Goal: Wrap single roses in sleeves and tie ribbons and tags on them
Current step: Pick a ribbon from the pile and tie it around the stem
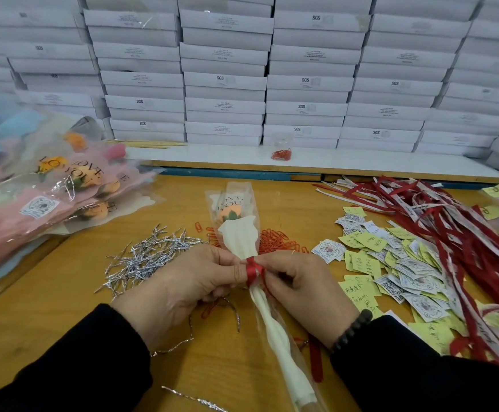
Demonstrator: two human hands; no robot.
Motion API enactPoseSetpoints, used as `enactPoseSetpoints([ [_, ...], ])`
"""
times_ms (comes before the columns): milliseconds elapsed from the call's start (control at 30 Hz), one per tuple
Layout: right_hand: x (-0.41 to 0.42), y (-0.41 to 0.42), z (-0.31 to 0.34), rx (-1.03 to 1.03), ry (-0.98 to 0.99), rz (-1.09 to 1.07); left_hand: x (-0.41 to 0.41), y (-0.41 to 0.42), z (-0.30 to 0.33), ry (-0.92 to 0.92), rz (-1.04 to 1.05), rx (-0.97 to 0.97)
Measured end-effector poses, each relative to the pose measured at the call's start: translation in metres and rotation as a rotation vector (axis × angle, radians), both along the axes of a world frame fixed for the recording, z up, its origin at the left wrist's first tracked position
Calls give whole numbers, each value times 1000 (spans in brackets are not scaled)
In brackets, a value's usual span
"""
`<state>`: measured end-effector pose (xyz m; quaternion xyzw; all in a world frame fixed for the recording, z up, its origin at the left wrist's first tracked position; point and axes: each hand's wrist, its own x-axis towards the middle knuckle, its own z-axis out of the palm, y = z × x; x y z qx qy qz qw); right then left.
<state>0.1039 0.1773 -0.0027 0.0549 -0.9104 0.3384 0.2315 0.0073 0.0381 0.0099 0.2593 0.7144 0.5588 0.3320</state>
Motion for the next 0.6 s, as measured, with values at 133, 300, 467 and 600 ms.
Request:
enactPoseSetpoints([
  [133, 0, -2, -1, 11, 54, -8, 2, -1, 1, 0, -2, 9],
  [300, -2, -3, -4, -198, 21, -18, 0, -3, 1, -39, -28, 30],
  [467, -2, -2, -4, -416, -53, 63, 0, -3, 1, -39, -29, 37],
  [600, -3, 0, -6, -268, -59, -8, 1, -3, 2, -35, -8, 35],
])
